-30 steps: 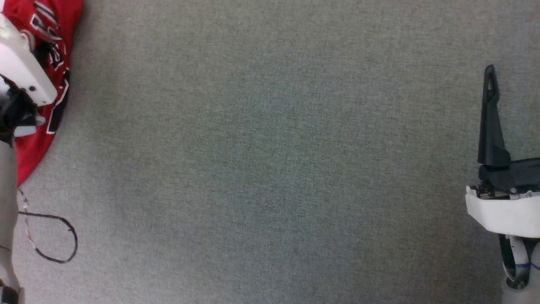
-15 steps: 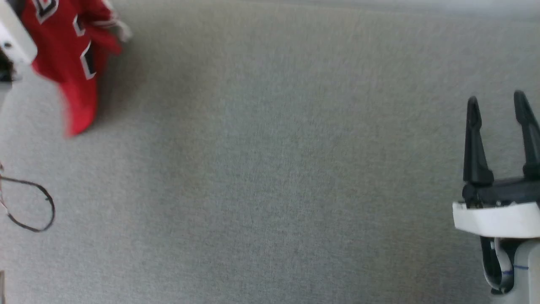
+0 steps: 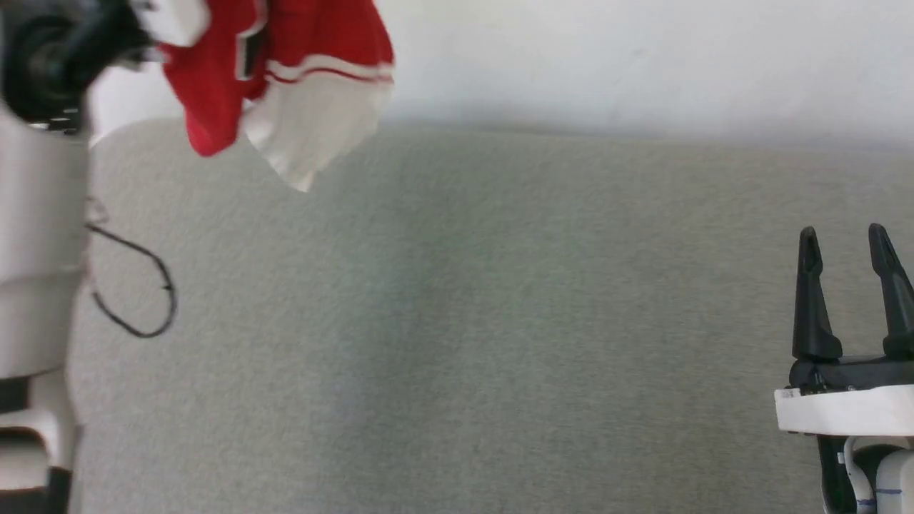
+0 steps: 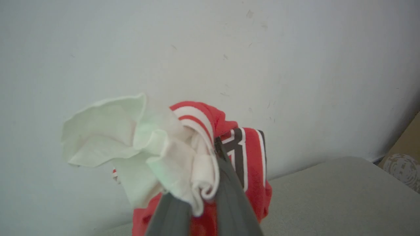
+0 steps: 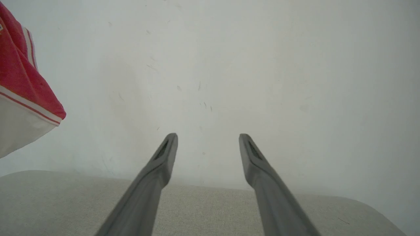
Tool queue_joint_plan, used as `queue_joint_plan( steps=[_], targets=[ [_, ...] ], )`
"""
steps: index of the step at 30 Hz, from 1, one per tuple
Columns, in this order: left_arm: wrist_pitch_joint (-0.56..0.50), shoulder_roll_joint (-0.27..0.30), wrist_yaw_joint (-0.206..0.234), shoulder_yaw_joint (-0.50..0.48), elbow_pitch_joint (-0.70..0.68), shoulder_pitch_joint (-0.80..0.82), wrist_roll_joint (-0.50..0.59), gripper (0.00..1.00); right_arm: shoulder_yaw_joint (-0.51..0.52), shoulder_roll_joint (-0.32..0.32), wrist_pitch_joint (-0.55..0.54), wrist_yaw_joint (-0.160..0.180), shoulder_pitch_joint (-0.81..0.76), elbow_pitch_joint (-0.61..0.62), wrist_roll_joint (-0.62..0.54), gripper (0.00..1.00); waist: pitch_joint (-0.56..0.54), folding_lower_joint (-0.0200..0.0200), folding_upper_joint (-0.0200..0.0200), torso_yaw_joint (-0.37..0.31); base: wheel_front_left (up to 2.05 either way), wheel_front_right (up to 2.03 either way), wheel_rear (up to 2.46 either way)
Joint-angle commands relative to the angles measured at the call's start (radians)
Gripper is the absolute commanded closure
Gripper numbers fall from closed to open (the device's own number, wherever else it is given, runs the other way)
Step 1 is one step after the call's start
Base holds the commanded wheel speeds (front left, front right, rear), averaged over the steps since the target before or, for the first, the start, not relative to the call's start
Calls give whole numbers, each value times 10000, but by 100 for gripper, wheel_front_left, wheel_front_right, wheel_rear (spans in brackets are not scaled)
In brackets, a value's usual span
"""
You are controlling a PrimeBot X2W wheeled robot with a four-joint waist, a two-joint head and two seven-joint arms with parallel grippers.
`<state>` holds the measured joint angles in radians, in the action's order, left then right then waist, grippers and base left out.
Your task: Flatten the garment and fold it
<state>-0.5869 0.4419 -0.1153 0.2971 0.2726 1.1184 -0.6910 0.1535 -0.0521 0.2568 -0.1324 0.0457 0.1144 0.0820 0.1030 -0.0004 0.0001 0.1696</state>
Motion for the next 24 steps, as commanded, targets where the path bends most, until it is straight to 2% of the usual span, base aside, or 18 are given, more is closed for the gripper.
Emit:
queue_joint_plan(
  steps=[1,9,16,20,24],
  targets=[
    [-21,-122,96,50,-123,22,-67,100,7,17,44,17,-96,12,59,0,-424,4,-1,-512,0,0,0],
    [-717,-1045,690,817,-1957,-881,-323,100,66,18,47,17,-129,119,254,0,-487,4,-1,-1541,0,0,0],
    [-413,-1788,1000,1643,-2856,-2634,-390,100,250,18,48,17,-270,120,359,0,-384,4,-1,-2338,0,0,0],
    [239,-1966,1035,2476,-2684,-3930,203,100,340,18,48,17,-353,113,407,0,-311,4,-1,-2589,0,0,0],
    [1003,-2001,1030,3485,-1565,-5006,1147,100,311,18,48,17,-356,100,457,0,-183,4,-1,-2718,0,0,0]
  ],
)
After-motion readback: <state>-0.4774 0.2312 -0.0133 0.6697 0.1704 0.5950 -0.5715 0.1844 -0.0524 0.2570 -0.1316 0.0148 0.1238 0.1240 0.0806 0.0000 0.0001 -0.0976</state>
